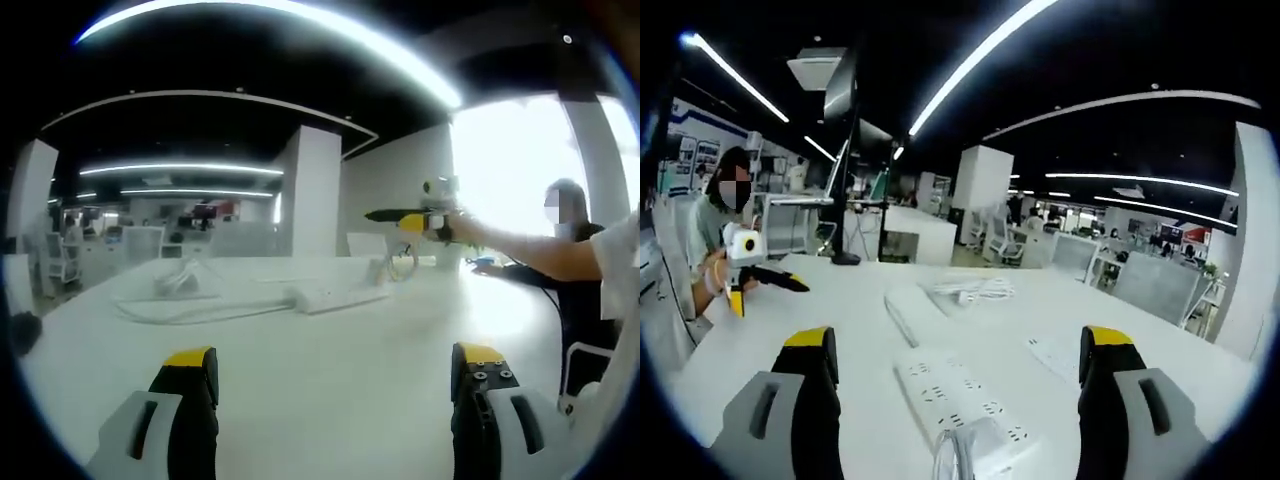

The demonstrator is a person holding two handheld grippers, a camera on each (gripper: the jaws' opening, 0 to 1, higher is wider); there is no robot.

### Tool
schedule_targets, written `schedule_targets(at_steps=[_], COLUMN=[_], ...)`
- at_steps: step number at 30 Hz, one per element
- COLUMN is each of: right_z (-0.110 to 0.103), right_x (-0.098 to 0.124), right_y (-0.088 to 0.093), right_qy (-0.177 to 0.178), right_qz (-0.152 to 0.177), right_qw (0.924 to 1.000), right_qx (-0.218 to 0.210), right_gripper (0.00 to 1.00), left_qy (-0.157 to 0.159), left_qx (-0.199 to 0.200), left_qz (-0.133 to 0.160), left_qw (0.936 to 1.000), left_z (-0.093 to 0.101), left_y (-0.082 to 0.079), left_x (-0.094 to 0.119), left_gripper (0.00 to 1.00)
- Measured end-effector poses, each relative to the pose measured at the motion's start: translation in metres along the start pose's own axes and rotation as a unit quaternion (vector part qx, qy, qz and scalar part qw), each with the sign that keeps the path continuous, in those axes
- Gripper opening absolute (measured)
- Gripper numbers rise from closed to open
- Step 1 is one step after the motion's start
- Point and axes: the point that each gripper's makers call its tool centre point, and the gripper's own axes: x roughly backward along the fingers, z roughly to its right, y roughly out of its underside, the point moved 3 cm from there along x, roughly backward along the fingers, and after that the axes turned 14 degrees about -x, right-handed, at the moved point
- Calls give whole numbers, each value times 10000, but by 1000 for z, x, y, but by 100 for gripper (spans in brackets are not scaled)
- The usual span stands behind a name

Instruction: Straighten the power strip on the desk, plug the charger into it

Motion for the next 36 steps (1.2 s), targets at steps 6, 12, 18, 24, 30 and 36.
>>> schedule_targets(at_steps=[6,12,18,24,30,36], right_z=[-5,2,7,8,6,2], right_x=[9,19,32,44,57,74], right_y=[-6,-11,-10,-3,-4,-10], right_qy=[161,430,696,928,1040,1160], right_qz=[283,431,522,421,565,727], right_qw=[9993,9978,9957,9946,9926,9902], right_qx=[-198,-259,-316,-213,-268,-289], right_gripper=[99,97,96,98,98,98], left_qy=[22,40,39,88,115,113], left_qx=[-2,-10,4,-6,-8,2], left_qz=[22,31,46,51,55,55], left_qw=[10000,10000,10000,9999,9999,9999], left_z=[1,2,1,3,4,4], left_y=[0,0,0,-1,-1,-1], left_x=[1,2,1,0,-2,-3], left_gripper=[99,99,99,99,99,99])
